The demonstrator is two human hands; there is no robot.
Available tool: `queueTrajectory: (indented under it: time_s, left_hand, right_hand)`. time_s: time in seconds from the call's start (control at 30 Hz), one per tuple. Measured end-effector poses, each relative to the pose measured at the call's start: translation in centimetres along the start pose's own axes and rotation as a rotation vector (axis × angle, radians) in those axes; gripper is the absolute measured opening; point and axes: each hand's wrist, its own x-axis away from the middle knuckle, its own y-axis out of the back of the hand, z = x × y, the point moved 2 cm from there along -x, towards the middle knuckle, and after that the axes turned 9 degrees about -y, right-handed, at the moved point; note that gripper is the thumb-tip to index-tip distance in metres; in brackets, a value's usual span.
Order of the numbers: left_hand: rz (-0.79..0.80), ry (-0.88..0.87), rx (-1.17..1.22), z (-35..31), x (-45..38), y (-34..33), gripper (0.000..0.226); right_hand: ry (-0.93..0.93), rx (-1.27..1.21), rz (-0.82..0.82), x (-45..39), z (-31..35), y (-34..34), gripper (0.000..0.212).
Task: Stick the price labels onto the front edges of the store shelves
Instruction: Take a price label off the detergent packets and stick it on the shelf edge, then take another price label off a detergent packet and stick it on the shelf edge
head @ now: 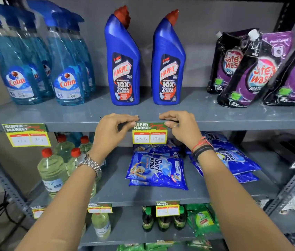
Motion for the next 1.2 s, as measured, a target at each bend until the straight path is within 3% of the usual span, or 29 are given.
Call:
queueTrajectory:
  time_s: [0.1, 0.2, 0.27, 0.33, 0.4, 0.57, 0.7, 0.87, 0.97, 1.1, 1.2]
  left_hand:
    - [-0.079, 0.049, 0.14, -0.5, 0.7, 0.0, 0.022]
    - [-0.395, 0.039, 0.034, -2.4, 3.2, -1.2, 0.019]
    - [-0.503, -0.049, -0.013, -4.4, 5.7, -3.9, 0.019]
    - [-0.437, -0.139, 0.089, -6.4, 7.3, -7.8, 0.022]
    - [-0.318, -0.095, 0.178, -7.6, 8.0, -12.1, 0.023]
    - [-0.039, 0.381, 0.417, -8.8, 7.7, -25.2, 0.029]
    - [0.102, 0.766, 0.647, -7.5, 7.5, -35.4, 0.041]
    - [0.124, 1.234, 0.804, -8.5, 5.5, -42.3, 0.026]
    - [0.114, 1.256, 0.756, -7.7, 4.2, -44.4, 0.014]
    - [0.167, 1.299, 0.697, -6.3, 3.8, -47.1, 0.027]
    - [0.108, 1.371, 0.614, -4.3, 4.0, -49.1, 0.03]
  right_hand:
    - [0.009, 0.002, 0.055, 0.2, 0.1, 0.5, 0.036]
    - [0.074, -0.04, 0.079, 1.4, -0.7, 1.9, 0.045]
    - [0.132, -0.089, -0.02, 2.9, -2.7, 3.2, 0.035]
    - [0.151, -0.124, -0.229, 4.7, -6.0, 5.1, 0.029]
    - [0.107, -0.168, -0.425, 6.3, -10.5, 7.2, 0.027]
    - [-0.23, -0.228, -0.502, 6.1, -25.5, 11.6, 0.032]
    - [-0.498, -0.147, -0.281, 4.0, -34.7, 13.5, 0.027]
    - [-0.573, -0.16, -0.071, -1.1, -42.1, 11.8, 0.027]
    - [-0.599, -0.078, 0.137, -5.3, -43.9, 9.2, 0.02]
    - [-0.562, 0.276, 0.341, -9.0, -43.9, 6.7, 0.029]
    - [-0.533, 0.456, 0.411, -10.3, -44.1, 5.8, 0.039]
